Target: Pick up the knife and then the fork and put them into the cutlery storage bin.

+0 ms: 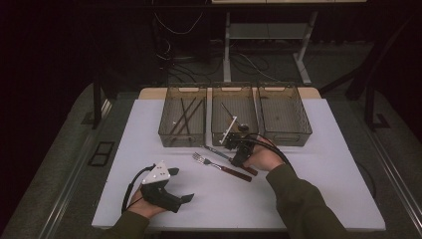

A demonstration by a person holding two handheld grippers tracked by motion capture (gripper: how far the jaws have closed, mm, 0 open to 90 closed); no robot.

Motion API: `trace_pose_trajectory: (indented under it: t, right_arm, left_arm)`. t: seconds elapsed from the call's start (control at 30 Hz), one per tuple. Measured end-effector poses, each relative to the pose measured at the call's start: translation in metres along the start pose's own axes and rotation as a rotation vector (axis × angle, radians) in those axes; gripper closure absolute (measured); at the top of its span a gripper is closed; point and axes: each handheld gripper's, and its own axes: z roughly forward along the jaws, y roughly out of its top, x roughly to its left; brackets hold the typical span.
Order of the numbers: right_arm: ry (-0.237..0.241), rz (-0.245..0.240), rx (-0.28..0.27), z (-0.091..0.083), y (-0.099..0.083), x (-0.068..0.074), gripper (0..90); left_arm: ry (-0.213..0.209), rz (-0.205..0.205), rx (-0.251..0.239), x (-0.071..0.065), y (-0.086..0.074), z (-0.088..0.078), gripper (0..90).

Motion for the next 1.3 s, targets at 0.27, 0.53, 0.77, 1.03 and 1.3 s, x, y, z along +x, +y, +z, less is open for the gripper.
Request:
trace_pose_trajectory:
  t: [0.27,0.53,0.77,1.03,1.3]
  right_arm:
    - [0.025,0.017,-0.087,-0.015,-0.028,-0.007,77.9]
    - [0.024,0.039,-0.156,-0.03,-0.057,-0.011,77.8]
    - [0.038,0.056,-0.229,-0.036,-0.078,-0.01,77.8]
    - [0.056,0.105,-0.299,-0.039,-0.103,-0.016,77.8]
    - [0.05,0.137,-0.378,-0.051,-0.12,-0.027,77.8]
  left_arm:
    - [-0.004,0.001,-0.015,0.001,0.0,-0.001,0.0]
    - [-0.006,0.001,-0.017,0.001,0.0,0.0,0.0]
    - [-0.008,-0.008,-0.02,0.002,0.0,-0.001,0.0]
    - [-0.011,-0.006,-0.023,0.003,0.0,0.001,0.0]
    - [-0.013,-0.004,-0.021,0.004,0.001,0.004,0.0]
